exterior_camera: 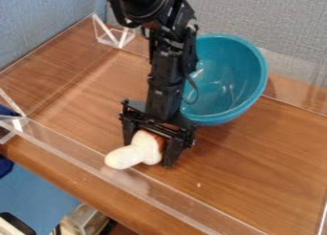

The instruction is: Remove the mushroom from inside the blue bowl and put it on the table

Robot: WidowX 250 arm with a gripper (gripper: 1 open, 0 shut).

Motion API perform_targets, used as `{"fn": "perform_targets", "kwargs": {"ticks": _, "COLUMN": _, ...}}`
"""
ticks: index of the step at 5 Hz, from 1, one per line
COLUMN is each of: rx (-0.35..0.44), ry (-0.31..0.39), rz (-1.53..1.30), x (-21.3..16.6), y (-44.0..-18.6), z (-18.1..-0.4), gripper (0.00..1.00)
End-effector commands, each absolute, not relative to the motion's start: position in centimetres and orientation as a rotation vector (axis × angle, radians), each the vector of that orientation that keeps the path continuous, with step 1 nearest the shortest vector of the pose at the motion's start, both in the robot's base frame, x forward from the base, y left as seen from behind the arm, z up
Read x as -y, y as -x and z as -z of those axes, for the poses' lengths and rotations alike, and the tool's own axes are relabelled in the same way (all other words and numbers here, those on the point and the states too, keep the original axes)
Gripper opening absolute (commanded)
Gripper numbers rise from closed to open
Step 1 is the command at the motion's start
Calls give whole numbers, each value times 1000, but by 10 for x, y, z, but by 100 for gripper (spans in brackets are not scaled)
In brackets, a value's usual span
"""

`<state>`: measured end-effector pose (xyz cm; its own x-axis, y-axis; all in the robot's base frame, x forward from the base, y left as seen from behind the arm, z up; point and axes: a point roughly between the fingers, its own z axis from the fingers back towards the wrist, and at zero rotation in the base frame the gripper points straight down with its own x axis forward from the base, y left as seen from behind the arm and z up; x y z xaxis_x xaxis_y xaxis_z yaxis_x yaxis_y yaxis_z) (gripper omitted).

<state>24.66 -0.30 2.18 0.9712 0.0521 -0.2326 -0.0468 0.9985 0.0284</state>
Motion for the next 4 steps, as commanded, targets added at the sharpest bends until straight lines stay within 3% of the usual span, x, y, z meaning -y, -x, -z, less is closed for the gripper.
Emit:
{"fn": "perform_targets", "kwargs": {"ticks": 1, "rx": -190, "ry": -25, "rz": -67, "x": 7, "y": -245, "z": -30, "gripper": 100}}
{"fn": "perform_targets", "kwargs": {"ticks": 4, "rx": -159, "ry": -45, "rz": -8, "x": 36, "y": -243, "z": -46, "gripper": 100}}
